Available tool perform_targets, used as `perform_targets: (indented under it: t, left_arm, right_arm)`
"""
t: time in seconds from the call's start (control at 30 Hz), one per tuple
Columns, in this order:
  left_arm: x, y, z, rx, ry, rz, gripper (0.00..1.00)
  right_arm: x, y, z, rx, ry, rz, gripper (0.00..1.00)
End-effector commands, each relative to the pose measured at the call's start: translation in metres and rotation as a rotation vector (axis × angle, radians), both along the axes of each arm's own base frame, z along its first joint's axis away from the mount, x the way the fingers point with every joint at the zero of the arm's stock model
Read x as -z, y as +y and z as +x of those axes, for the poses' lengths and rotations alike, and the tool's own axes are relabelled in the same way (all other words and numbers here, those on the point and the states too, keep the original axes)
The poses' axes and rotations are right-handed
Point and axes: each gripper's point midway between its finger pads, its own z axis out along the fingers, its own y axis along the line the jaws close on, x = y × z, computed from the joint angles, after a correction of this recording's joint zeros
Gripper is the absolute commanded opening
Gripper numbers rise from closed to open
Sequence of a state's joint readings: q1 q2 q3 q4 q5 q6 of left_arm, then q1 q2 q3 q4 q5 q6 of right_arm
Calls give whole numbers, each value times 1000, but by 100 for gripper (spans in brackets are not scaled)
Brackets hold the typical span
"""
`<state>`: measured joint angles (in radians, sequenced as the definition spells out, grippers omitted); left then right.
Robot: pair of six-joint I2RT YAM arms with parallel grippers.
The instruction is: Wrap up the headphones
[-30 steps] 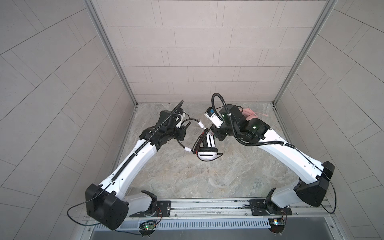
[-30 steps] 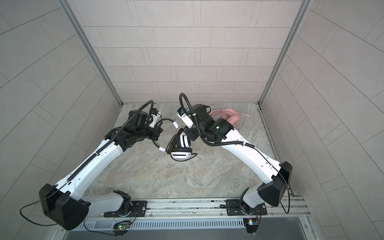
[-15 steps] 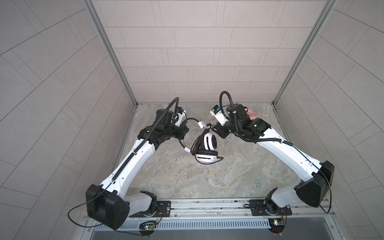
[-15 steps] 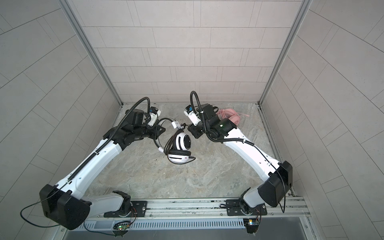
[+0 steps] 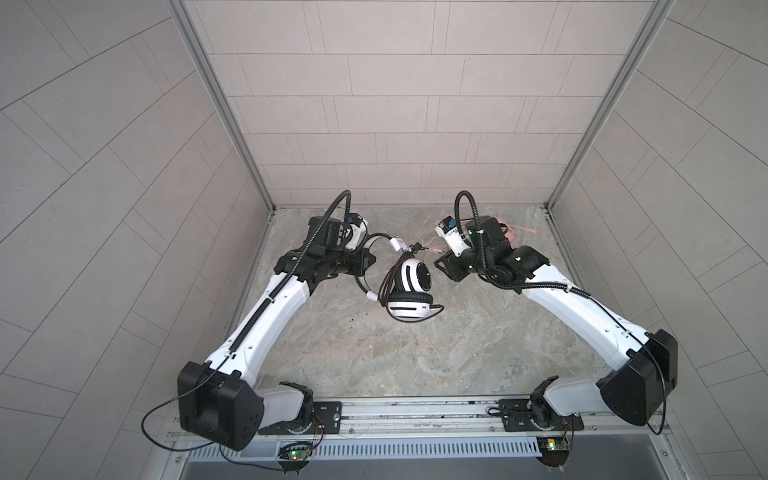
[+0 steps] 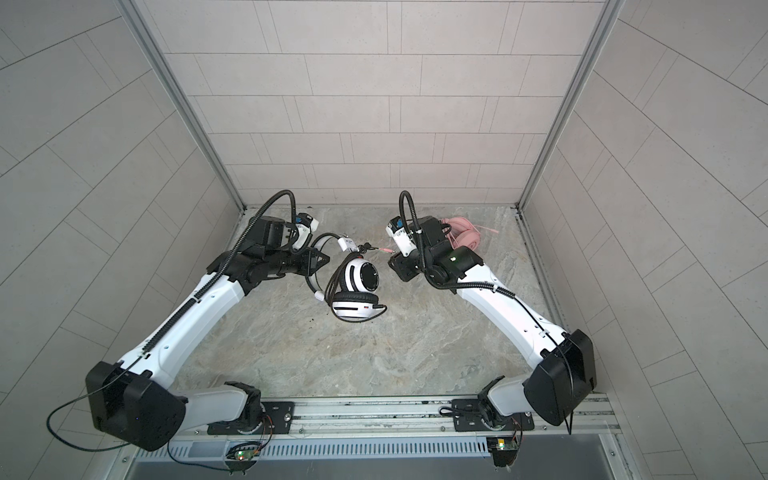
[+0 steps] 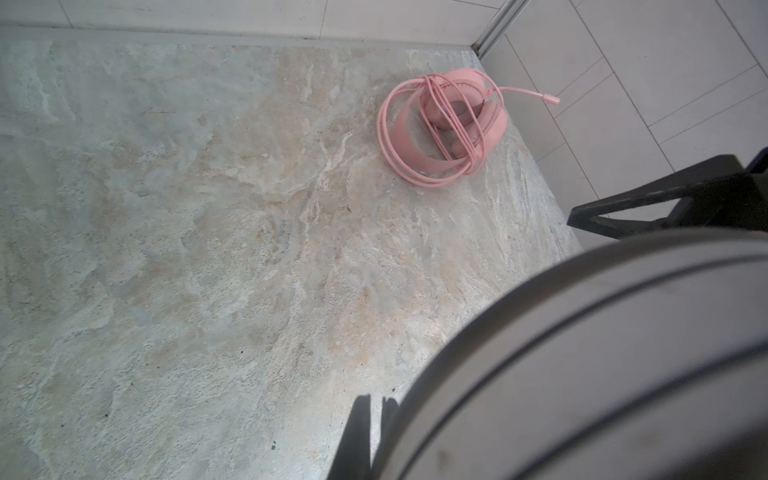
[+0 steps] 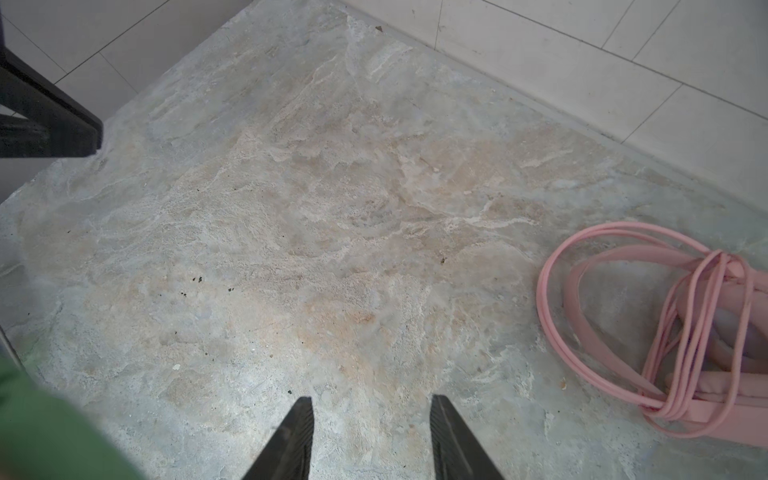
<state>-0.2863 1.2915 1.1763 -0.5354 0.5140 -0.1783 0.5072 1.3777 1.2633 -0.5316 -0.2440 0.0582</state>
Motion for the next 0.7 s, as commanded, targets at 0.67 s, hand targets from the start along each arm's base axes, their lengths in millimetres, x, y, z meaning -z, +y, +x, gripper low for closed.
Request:
perform_targets:
  t: [0.67]
  left_arm:
    - [85,168,95,-859,265,44,0]
  right_arm:
    - [87,-54,-28,221,155,104,47]
